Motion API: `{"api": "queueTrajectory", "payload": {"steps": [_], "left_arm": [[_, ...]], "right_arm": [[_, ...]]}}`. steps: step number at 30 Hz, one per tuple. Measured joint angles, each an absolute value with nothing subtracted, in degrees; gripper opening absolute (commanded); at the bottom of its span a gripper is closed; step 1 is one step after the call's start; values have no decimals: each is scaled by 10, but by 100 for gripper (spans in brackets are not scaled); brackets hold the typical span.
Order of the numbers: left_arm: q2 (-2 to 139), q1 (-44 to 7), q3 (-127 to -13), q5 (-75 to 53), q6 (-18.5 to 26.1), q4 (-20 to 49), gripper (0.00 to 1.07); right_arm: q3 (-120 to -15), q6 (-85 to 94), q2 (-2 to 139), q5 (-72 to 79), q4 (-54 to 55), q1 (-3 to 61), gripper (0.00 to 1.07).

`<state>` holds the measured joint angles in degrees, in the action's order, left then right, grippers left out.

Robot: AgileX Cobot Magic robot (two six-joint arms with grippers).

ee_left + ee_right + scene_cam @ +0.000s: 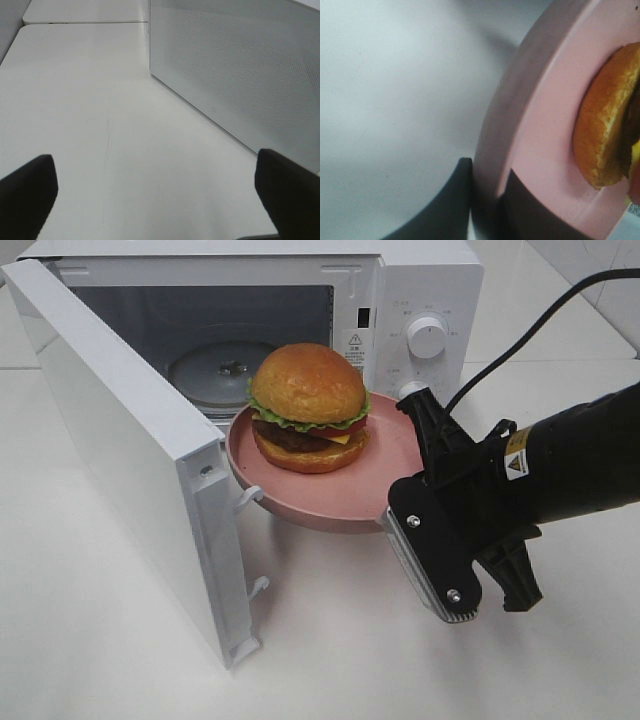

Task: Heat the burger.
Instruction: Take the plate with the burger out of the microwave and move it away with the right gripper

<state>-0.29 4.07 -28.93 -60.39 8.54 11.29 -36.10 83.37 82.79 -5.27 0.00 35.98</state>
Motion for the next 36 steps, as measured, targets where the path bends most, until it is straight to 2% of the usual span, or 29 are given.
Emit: {"api": "queueTrajectory", "payload": {"steps": [15,20,22,27,36], "left_arm": [[-3,41,-289,-604,85,113,100],[-3,41,-289,-604,85,113,100],[-3,41,-289,-604,85,113,100],[-3,41,-289,-604,85,113,100],[-3,41,-289,-604,85,113,100]], "right_arm": [[-296,796,718,-85,-18,360,1],[-286,751,683,-115,-60,360,1],[-283,681,645,-158,-129,360,1],[-275,585,596,-204,-201,360,2],[-251,535,516,-284,-224,360,3]]}}
